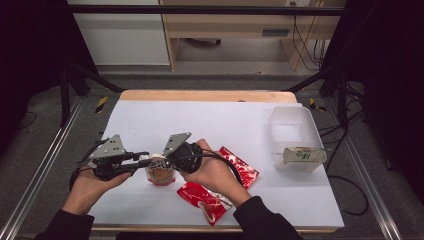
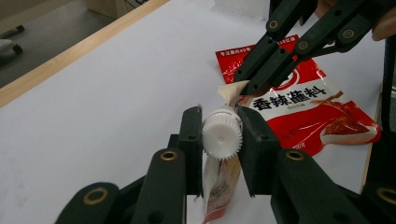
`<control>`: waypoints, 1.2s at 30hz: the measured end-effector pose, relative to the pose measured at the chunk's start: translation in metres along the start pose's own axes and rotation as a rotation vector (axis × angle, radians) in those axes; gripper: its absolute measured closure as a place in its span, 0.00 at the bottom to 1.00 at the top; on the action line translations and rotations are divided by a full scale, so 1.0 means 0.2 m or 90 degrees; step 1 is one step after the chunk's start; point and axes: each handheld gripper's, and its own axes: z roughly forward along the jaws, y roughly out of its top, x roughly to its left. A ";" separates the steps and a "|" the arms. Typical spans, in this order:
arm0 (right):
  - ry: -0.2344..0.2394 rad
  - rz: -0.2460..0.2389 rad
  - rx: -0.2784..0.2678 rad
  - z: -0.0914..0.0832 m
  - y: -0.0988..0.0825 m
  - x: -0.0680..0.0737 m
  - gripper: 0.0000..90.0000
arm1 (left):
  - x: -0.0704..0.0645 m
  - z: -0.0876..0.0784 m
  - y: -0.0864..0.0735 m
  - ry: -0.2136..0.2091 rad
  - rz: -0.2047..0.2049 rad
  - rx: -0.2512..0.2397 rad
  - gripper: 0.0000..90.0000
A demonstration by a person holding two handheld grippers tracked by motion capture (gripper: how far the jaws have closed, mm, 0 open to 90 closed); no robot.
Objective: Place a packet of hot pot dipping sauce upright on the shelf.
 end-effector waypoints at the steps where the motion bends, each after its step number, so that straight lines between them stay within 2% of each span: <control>1: 0.000 0.000 -0.001 -0.01 0.00 0.00 0.96 | 0.00 0.00 0.01 0.000 0.005 0.003 0.80; 7: 0.000 -0.001 -0.005 -0.03 -0.01 -0.01 0.90 | -0.02 -0.01 0.06 -0.003 0.023 0.017 0.81; 12: 0.001 -0.016 0.007 -0.04 0.00 -0.02 0.67 | -0.01 -0.02 0.07 -0.006 0.024 0.012 0.81; 16: -0.008 -0.049 0.025 -0.03 0.03 -0.01 0.52 | -0.01 -0.04 0.08 -0.008 0.031 0.016 0.81; 20: -0.005 -0.066 0.031 -0.03 0.08 0.00 0.45 | -0.01 -0.05 0.08 -0.011 0.038 0.022 0.81; 24: 0.007 -0.079 0.040 -0.01 0.12 0.00 0.44 | -0.02 -0.05 0.08 -0.022 0.045 0.021 0.81; 28: 0.025 -0.076 0.053 0.02 0.14 0.01 0.46 | -0.02 -0.05 0.08 -0.027 0.051 0.025 0.81; 35: 0.057 -0.091 0.091 0.05 0.15 0.01 0.73 | -0.03 -0.06 0.08 -0.032 0.054 0.023 0.81; 36: 0.057 -0.092 0.094 0.05 0.15 0.01 0.82 | -0.03 -0.06 0.08 -0.033 0.054 0.023 0.80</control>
